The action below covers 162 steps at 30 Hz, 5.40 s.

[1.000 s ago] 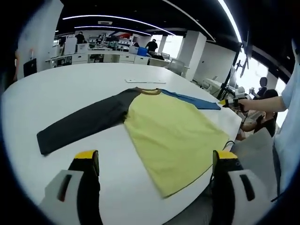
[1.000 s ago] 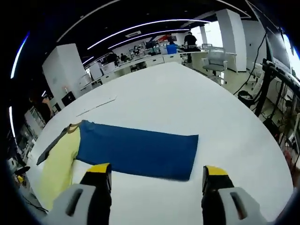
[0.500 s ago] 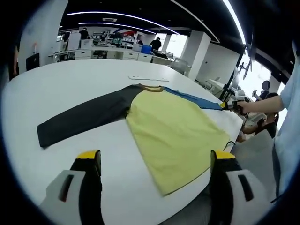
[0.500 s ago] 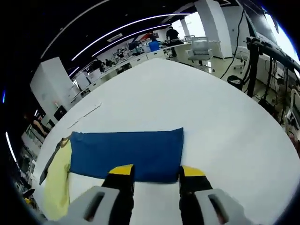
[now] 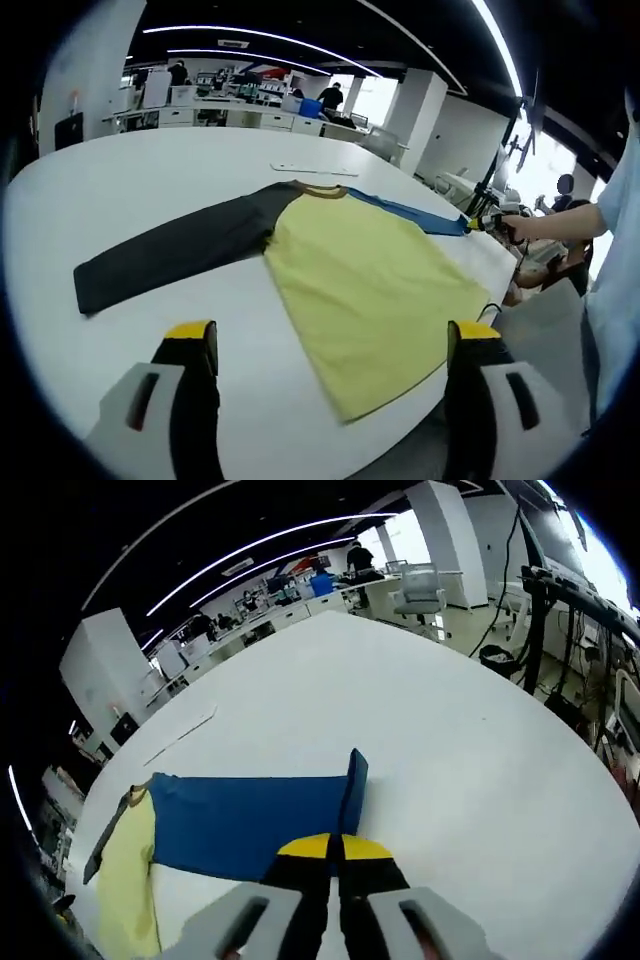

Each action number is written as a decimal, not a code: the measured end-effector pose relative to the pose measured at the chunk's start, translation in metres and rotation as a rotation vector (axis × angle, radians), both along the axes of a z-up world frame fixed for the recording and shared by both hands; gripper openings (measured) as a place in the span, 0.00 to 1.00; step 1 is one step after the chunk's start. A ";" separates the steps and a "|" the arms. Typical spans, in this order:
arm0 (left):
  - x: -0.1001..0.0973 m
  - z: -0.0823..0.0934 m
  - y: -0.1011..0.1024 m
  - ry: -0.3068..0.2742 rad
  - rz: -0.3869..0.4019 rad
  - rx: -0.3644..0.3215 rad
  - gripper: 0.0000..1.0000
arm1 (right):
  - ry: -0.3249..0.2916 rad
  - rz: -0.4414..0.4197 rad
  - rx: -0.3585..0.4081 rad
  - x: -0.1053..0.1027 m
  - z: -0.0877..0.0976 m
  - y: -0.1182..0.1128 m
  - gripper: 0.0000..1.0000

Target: Fold the garment on the visible template until the final outline fits inside the template.

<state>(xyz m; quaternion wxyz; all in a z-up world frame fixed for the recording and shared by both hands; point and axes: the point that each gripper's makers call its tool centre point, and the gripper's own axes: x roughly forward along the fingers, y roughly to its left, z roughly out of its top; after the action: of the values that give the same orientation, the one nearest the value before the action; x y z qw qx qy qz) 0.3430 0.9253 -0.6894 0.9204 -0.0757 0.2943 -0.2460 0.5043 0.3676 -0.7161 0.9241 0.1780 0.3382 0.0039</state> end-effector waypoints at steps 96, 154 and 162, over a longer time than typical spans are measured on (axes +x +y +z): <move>-0.019 -0.020 0.029 -0.081 0.087 0.087 0.85 | -0.125 1.015 0.006 0.055 -0.011 0.494 0.60; 0.042 -0.008 0.064 -0.084 0.178 -0.025 0.77 | -0.141 0.752 -0.126 0.009 0.013 0.277 0.98; 0.042 -0.004 0.075 -0.098 0.234 -0.075 0.77 | -0.115 0.709 -0.126 0.008 0.005 0.257 0.94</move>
<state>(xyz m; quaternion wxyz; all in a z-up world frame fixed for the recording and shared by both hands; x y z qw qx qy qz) 0.3848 1.0006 -0.6931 0.9526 -0.1319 0.2288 -0.1511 0.5126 0.6245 -0.7107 0.8920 -0.0082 0.3258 0.3133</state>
